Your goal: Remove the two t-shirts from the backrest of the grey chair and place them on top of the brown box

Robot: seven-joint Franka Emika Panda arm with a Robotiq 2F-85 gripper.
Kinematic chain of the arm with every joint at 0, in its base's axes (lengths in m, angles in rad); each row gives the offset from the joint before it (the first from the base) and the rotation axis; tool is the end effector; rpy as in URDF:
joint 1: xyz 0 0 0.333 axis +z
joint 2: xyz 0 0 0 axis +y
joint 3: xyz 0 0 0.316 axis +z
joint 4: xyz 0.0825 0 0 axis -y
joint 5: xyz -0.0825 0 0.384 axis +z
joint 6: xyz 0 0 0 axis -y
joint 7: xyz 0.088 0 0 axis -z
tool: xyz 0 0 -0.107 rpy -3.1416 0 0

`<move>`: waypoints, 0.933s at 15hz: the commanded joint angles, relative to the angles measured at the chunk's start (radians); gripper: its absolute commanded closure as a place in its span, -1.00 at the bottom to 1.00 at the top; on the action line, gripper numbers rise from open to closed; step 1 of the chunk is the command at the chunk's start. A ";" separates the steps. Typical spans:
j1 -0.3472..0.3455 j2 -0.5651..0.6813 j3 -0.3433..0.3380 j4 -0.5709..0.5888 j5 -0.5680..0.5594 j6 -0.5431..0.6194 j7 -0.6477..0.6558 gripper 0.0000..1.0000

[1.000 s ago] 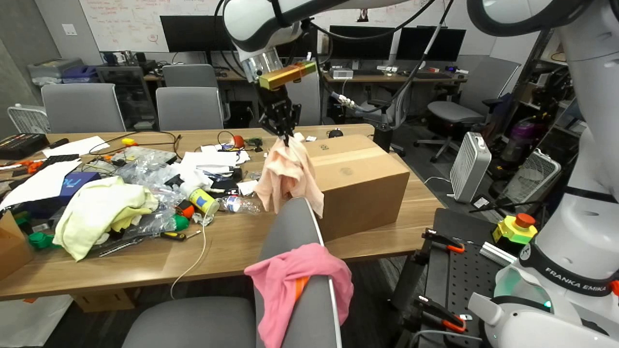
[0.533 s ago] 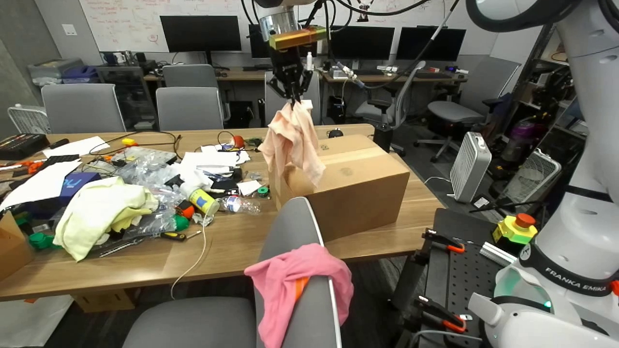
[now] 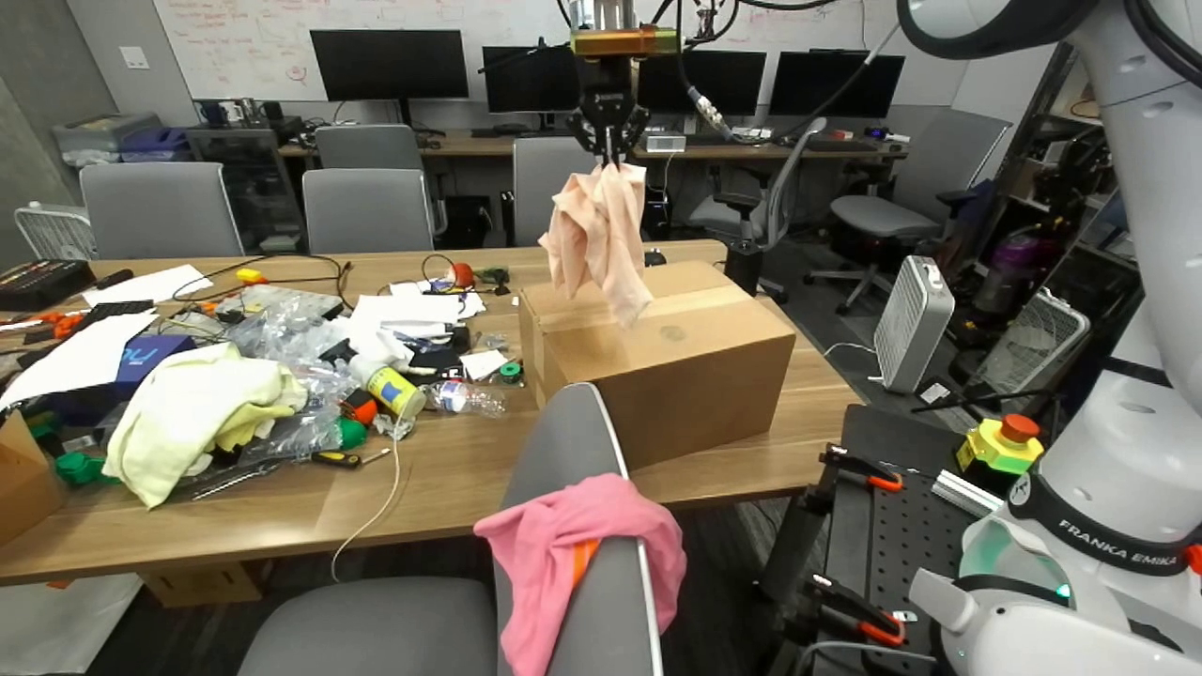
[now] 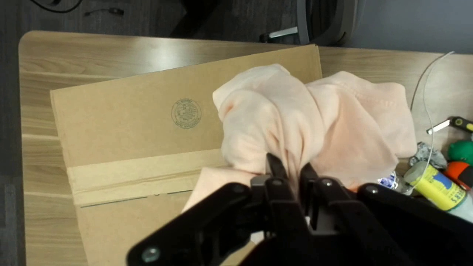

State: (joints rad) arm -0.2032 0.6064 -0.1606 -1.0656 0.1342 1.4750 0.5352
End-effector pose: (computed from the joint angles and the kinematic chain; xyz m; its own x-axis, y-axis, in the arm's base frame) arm 0.6729 -0.2050 0.4701 0.6223 -0.7607 -0.1844 -0.7654 -0.6408 0.0602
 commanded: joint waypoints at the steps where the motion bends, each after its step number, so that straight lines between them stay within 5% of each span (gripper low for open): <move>1: -0.066 0.023 -0.011 0.058 0.082 -0.020 0.082 0.81; 8: -0.165 0.025 -0.005 0.072 0.212 0.009 0.208 0.80; 9: -0.172 0.022 -0.004 0.069 0.224 0.012 0.217 0.26; 14: -0.168 0.035 -0.006 0.075 0.211 -0.011 0.246 -0.35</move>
State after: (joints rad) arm -0.3730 0.6161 -0.1680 -1.0369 0.3377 1.4820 0.7464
